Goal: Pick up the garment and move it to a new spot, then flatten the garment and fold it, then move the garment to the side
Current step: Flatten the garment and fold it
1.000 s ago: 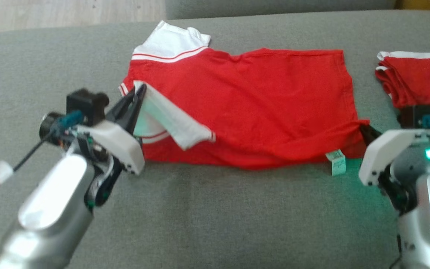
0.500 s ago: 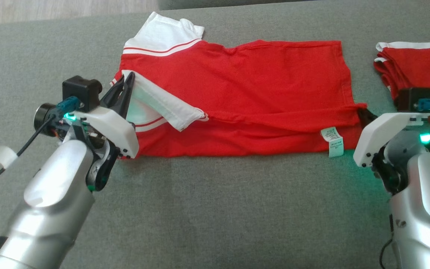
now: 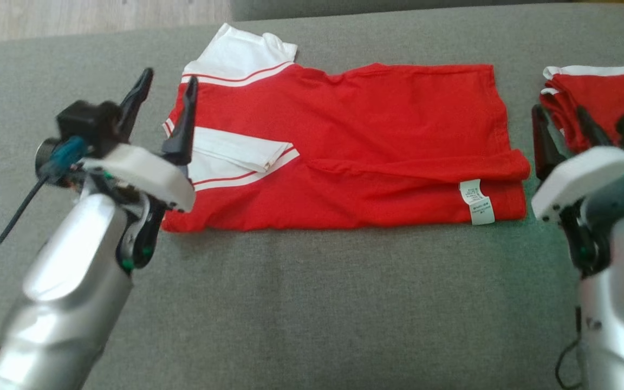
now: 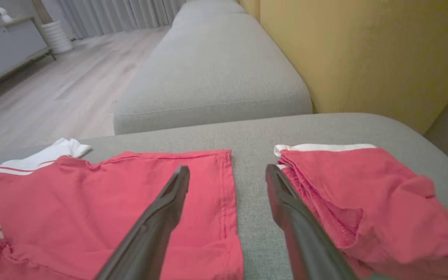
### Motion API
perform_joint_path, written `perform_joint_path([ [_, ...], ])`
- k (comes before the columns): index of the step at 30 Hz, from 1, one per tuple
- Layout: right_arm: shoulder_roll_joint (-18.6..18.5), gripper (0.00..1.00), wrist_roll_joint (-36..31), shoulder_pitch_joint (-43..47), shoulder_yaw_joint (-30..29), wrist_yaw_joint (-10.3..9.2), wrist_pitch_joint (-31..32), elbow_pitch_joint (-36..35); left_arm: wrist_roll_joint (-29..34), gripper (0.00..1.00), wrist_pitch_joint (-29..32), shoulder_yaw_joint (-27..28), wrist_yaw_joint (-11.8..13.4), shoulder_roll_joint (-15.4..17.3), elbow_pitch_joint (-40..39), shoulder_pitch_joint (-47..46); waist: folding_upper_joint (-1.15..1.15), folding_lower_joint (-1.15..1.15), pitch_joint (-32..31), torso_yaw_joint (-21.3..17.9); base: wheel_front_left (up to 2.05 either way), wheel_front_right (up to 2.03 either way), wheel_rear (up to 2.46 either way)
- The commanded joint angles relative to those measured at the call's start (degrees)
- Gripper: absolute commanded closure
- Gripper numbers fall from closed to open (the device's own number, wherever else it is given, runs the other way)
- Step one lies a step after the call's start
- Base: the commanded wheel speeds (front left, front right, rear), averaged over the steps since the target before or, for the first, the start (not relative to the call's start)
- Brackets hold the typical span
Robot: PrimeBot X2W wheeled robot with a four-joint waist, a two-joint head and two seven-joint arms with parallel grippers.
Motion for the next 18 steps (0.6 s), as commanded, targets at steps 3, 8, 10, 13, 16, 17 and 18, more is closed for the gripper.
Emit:
perform_joint_path([
  [3, 0.51, 0.0, 0.99, 4.25, 1.23, -0.04, -2.72, -6.7, -1.58, 0.0, -0.69, 3.95, 2.03, 3.87, -6.05, 3.33, 0.0, 0.0, -1.09, 0.26, 0.0, 0.0, 0.0],
  [8, 0.6, 0.0, 1.31, 12.01, 1.49, -0.04, -4.87, -13.34, -3.9, 0.0, 0.11, 5.03, 5.47, 5.44, -13.52, 12.73, 0.0, 0.0, -1.92, 0.8, 0.0, 0.0, 0.0],
  [10, 0.62, 0.0, 1.21, 14.99, 1.45, -0.04, -5.57, -15.32, -5.16, 0.0, 0.56, 5.34, 6.98, 5.44, -15.77, 16.64, 0.0, 0.0, -1.91, 0.94, 0.0, 0.0, 0.0],
  [13, 0.63, 0.0, 2.31, 18.34, 1.05, -0.04, -6.41, -16.92, -6.17, 0.0, 0.57, 5.43, 8.96, 5.11, -17.35, 21.14, 0.0, 0.0, -1.5, 1.06, 0.0, 0.0, 0.0],
  [16, 0.64, 0.0, 3.37, 19.97, 1.55, -0.04, -6.98, -17.35, -7.45, 0.0, 0.74, 5.84, 10.94, 3.97, -17.21, 23.79, 0.0, 0.0, -0.79, 0.76, 0.0, 0.0, 0.0],
  [17, 0.64, 0.0, 3.54, 20.22, 1.86, -0.04, -7.14, -17.34, -7.85, 0.0, 0.8, 6.01, 11.49, 3.53, -16.95, 24.22, 0.0, 0.0, -0.58, 0.63, 0.0, 0.0, 0.0],
  [18, 0.64, 0.0, 3.69, 20.36, 2.14, -0.04, -7.29, -17.28, -8.42, 0.0, 0.87, 6.28, 11.9, 3.01, -16.64, 24.5, 0.0, 0.0, -0.35, 0.49, 0.0, 0.0, 0.0],
])
